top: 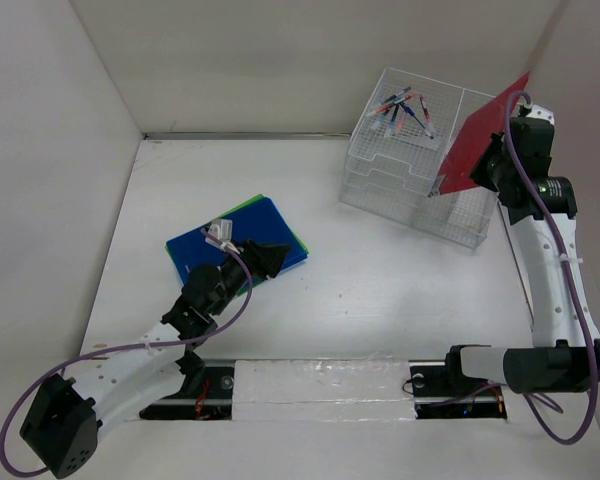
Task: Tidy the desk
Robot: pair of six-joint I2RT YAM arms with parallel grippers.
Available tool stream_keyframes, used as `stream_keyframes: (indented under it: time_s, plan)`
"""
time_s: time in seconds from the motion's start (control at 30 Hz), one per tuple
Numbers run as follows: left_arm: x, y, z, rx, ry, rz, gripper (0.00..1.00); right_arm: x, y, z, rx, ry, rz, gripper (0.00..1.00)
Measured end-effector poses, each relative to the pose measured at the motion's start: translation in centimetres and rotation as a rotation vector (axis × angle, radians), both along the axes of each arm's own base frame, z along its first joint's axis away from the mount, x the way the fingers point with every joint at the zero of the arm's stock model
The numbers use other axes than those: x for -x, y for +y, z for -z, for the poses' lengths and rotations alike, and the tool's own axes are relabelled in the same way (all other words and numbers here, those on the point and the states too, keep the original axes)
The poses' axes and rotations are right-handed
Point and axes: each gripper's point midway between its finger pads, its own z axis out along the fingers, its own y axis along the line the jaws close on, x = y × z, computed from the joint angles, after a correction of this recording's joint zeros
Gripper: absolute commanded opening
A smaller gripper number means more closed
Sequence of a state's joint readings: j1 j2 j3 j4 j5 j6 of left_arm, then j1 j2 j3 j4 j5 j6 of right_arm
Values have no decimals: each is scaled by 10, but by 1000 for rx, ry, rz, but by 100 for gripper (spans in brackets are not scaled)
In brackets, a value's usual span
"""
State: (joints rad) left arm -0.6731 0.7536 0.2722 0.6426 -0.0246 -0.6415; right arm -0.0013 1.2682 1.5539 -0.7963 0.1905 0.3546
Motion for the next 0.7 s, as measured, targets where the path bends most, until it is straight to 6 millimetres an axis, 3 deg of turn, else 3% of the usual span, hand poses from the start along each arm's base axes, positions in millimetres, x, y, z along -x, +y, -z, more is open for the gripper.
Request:
stream_keyframes:
  time_s: [0.27, 0.53, 0.7]
  plan:
    - [0, 0, 0, 1, -2, 3, 51, -1, 0, 3, 7, 10, 6, 0]
    - [0, 0, 0, 1, -2, 2, 51, -31, -3, 31, 16, 90, 7, 0]
    - [0, 0, 1, -1, 0, 2, 51, -36, -4, 36, 0, 98, 4, 22]
